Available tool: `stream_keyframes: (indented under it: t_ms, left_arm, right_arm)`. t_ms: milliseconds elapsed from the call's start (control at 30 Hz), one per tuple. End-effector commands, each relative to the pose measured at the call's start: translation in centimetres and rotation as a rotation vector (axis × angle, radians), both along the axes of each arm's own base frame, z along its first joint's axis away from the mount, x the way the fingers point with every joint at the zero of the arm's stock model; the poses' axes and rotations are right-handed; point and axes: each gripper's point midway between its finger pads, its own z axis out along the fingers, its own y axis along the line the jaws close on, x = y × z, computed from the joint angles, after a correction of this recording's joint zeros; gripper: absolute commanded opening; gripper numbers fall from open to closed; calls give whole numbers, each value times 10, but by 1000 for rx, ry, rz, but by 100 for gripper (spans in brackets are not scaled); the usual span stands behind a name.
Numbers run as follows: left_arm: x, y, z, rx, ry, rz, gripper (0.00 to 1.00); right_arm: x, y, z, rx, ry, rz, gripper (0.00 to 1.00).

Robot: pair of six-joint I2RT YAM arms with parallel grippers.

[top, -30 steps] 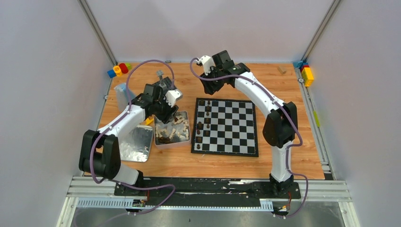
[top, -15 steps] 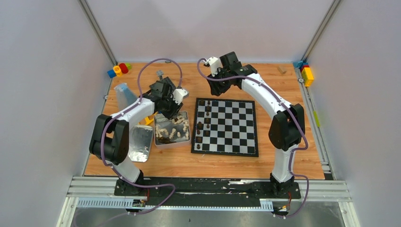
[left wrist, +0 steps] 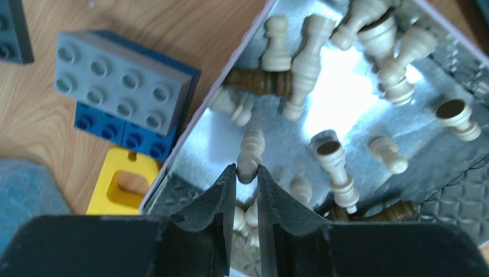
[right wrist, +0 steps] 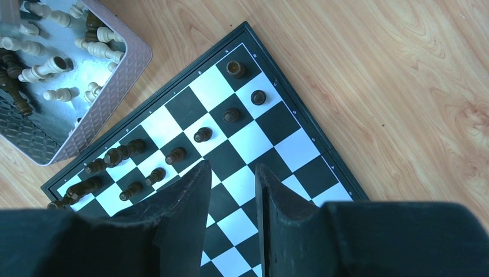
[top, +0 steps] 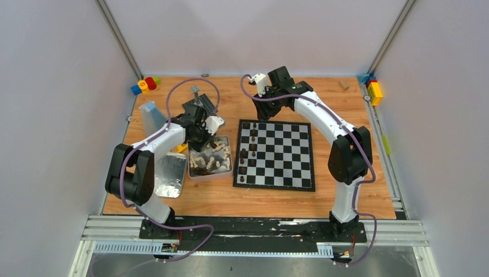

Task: Set up the chess pieces on the board
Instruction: Pick up the chess piece from the storage box.

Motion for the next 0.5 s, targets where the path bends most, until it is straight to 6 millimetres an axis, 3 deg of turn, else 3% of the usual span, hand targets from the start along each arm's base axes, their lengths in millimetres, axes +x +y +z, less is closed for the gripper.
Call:
stream_keyframes:
  t_ms: [0,67,233,467]
  left_arm:
    - [-3,21,16,41,-34,27,27]
    - [-2,19,21,21,-42,27,31]
    - [2,-1,33,-80,-52,-3,51]
    - [15,-27,40,-181,-35,-36,57]
  right_arm:
    - [0,4,25,59,-49,7,35]
    - [-2,5,24,61,-45,10,35]
    - [-3,5,23,62,-41,13,35]
    - [-4,4,20,55,-37,13,35]
